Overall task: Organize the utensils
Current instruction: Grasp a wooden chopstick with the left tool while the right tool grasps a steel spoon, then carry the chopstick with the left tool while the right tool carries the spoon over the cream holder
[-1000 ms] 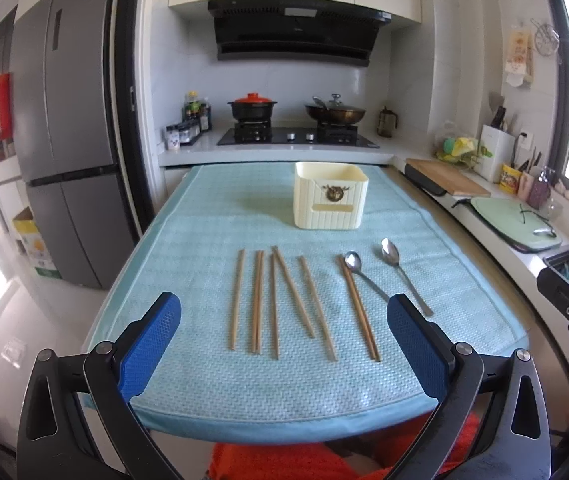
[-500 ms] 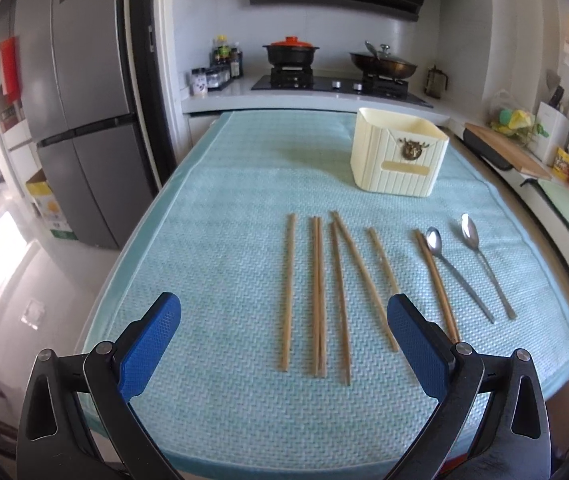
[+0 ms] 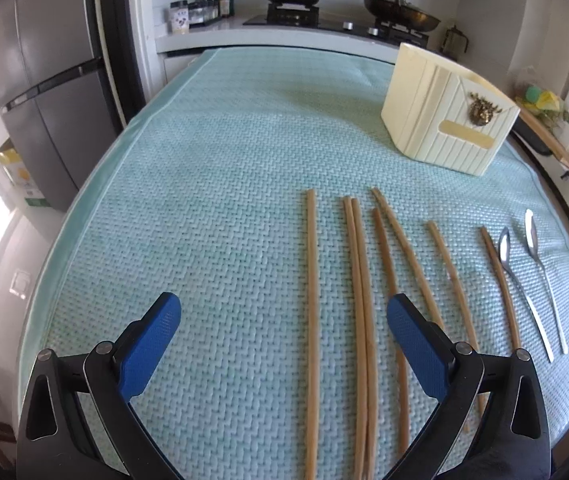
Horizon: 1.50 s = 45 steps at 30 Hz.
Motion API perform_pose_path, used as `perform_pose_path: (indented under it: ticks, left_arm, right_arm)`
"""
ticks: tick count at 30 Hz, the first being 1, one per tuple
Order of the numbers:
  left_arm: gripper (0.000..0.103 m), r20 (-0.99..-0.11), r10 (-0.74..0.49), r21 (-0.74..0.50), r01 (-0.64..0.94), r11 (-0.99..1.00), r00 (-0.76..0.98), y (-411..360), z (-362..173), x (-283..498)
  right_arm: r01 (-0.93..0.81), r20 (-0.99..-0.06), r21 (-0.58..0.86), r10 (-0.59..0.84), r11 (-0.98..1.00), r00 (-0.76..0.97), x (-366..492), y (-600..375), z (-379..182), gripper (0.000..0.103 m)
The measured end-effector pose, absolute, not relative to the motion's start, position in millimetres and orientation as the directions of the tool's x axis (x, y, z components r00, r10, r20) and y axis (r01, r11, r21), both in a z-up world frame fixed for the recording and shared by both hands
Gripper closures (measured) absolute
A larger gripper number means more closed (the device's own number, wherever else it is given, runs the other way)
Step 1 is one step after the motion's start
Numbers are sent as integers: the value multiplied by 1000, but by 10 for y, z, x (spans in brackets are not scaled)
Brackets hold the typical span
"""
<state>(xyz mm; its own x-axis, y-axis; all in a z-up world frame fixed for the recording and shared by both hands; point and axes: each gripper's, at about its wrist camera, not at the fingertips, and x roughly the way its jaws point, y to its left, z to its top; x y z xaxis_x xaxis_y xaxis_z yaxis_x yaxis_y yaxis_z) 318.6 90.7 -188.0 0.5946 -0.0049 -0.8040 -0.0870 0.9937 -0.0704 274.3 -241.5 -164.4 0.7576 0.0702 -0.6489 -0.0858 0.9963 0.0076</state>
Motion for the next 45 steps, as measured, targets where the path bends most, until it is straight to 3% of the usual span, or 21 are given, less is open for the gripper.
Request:
perform_pose_path:
  ticks: [12, 29, 31, 32, 34, 36, 37, 38, 39, 40, 41, 45]
  left_arm:
    - [0, -844, 47, 11, -69, 998, 535, 921, -2199, 3576]
    - [0, -864, -16, -8, 18, 1000, 503, 994, -2217, 4028]
    - [1, -873, -25, -5, 43, 999, 487, 978, -2211, 4109]
    - [3, -875, -28, -5, 49, 999, 484, 978, -2212, 4138]
    - [14, -874, -46, -12, 74, 997, 483, 963, -2183, 4182]
    - [31, -875, -63, -20, 95, 995, 479, 947, -2148, 4228]
    - [45, -877, -78, -31, 106, 994, 474, 936, -2131, 4251]
    - [62, -877, -82, -32, 112, 993, 473, 922, -2123, 4260]
    - [73, -877, -91, -39, 119, 992, 472, 913, -2115, 4275]
    - [91, -876, -103, -50, 124, 991, 470, 911, -2115, 4288]
    - [96, -877, -118, -65, 128, 990, 467, 906, -2120, 4289]
    - [98, -871, -144, -108, 103, 989, 469, 965, -2116, 4282]
  right_arm:
    - [-135, -785, 27, 104, 991, 611, 3541, -2322, -2220, 1]
    - [-160, -843, -32, 60, 987, 535, 4136, -2194, -2337, 0]
    - [-178, -850, -38, 62, 983, 524, 4253, -2144, -2319, 4]
    - [-191, -852, -26, 78, 981, 517, 4298, -2116, -2305, 12]
    - [-204, -856, -43, 69, 978, 512, 4378, -2041, -2282, 18]
    - [-215, -857, -30, 86, 976, 508, 4445, -1991, -2246, 40]
    - [-208, -855, -37, 77, 977, 512, 4469, -1974, -2230, 47]
    - [-201, -854, -40, 71, 979, 515, 4510, -1970, -2212, 62]
    - [-197, -855, -34, 73, 980, 513, 4593, -1998, -2211, 61]
    - [-193, -856, -26, 78, 981, 510, 4618, -2004, -2202, 61]
    - [-190, -854, -16, 85, 982, 513, 4650, -2024, -2199, 61]
    - [-187, -831, 20, 120, 982, 544, 4588, -2104, -2094, 61]
